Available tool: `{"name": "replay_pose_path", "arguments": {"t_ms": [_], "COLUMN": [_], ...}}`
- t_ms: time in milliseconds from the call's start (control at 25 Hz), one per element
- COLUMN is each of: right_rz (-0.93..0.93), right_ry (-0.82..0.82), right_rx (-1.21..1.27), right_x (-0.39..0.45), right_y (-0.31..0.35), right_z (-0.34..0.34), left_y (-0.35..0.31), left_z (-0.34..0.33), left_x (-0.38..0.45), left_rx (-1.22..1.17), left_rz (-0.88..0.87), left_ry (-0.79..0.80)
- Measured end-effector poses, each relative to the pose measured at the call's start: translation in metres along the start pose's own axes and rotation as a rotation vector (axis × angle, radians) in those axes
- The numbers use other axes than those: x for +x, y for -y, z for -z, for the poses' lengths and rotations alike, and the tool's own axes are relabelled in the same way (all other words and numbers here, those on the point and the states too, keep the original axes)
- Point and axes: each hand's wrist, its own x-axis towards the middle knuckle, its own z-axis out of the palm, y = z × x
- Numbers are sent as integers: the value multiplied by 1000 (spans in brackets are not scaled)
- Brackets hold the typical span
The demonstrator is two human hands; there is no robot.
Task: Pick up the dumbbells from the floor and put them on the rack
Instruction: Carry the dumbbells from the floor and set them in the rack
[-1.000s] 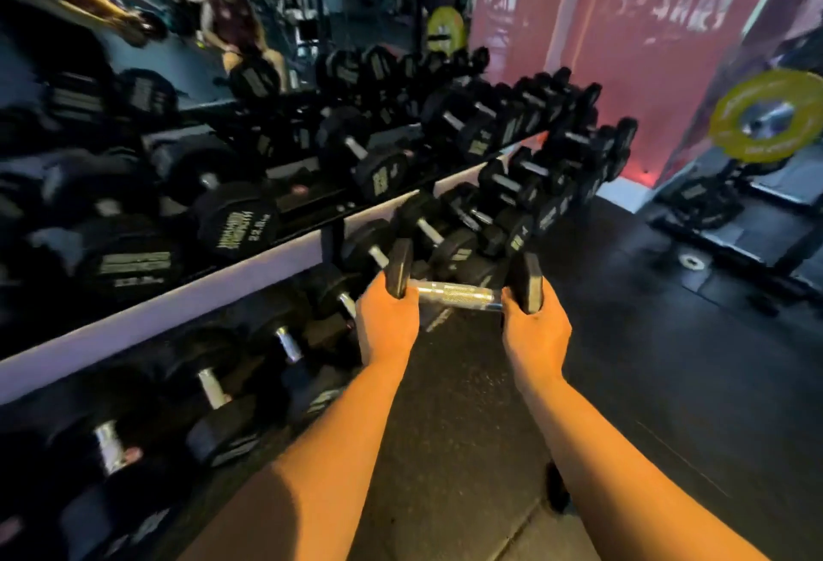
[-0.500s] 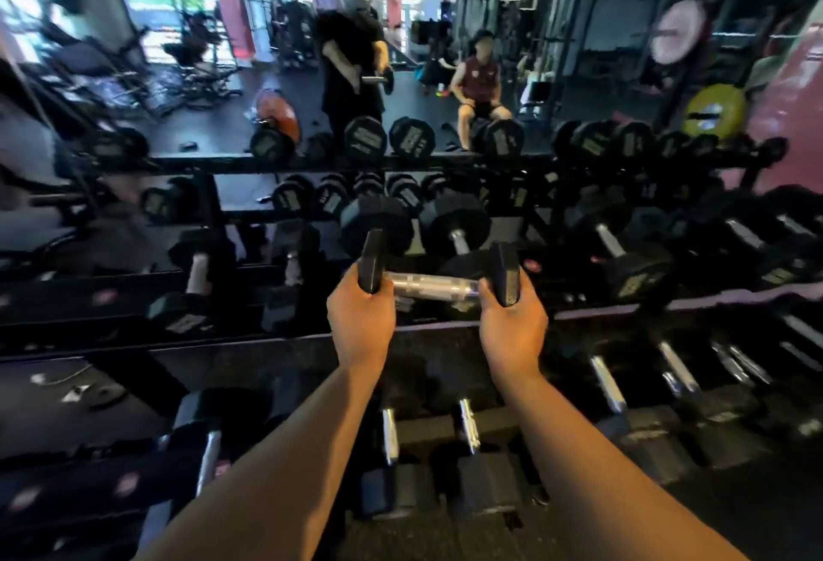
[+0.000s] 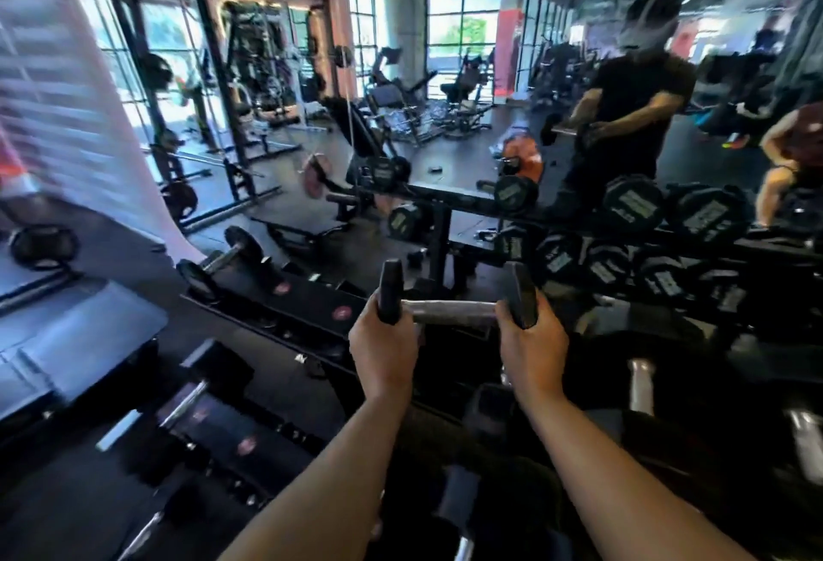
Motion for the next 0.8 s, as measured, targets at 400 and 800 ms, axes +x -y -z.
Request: {"name": "replay_pose_path", "arguments": {"t_ms": [400, 800], "right_rz": [124, 194], "right_ry": [206, 486], "right_rx": [-21, -134], "right_x": [97, 153], "right_y": [20, 10], "right_z": [-282, -451], "left_y": [66, 138], "left_z": [37, 46], "left_x": [261, 388], "left_rx": [-31, -94], "left_rz": [100, 256], "left_ry": [-263, -535]}}
